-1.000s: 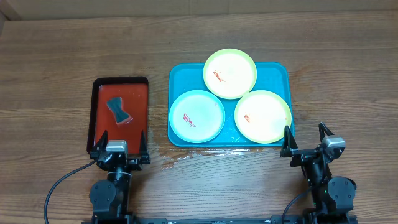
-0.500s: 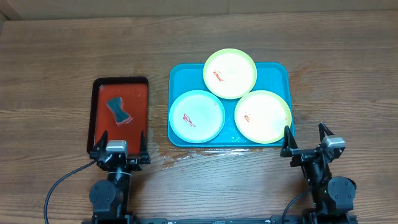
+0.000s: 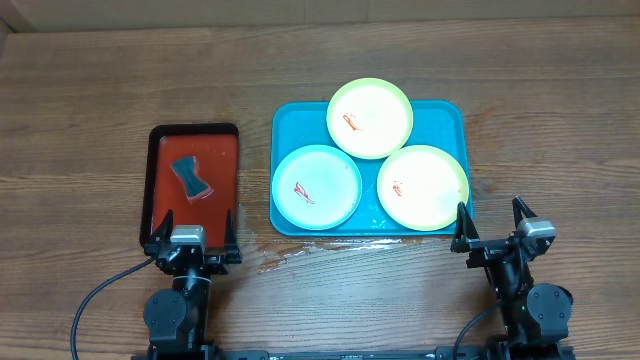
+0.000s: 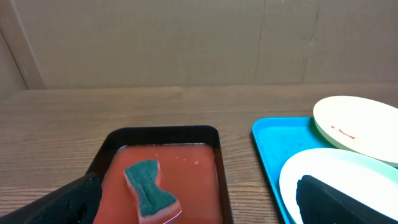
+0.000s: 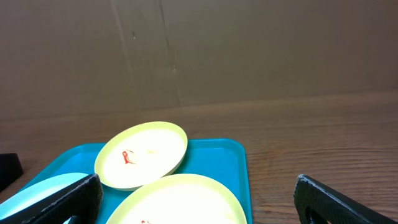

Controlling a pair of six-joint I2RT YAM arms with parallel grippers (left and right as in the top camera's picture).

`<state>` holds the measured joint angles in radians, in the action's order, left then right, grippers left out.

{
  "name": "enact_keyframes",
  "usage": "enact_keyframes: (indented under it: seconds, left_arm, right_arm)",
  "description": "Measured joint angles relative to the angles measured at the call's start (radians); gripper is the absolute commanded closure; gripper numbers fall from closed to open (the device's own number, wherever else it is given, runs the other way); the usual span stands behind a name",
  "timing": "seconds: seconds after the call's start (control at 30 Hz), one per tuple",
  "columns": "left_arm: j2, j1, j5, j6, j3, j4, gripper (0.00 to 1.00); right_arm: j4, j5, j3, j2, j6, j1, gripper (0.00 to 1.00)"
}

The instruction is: Clean dirty plates on tray and stack at the side

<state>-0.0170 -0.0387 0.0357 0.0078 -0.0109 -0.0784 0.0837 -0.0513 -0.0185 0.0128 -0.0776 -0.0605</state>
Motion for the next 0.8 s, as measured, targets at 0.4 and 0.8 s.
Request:
enact_keyframes:
  seconds: [0.4, 0.8]
  left_arm:
    - [0.002, 0.000, 0.146, -0.072, 0.003, 0.436, 0.00]
    - [-0.060, 0.000, 0.167, -0.003, -0.137, 0.545, 0.00]
  right_arm:
    - [0.000, 0.000, 0.000, 0.000, 0.000, 0.000, 0.00]
    - [-0.001, 0.000, 0.000, 0.000, 0.000, 0.000, 0.00]
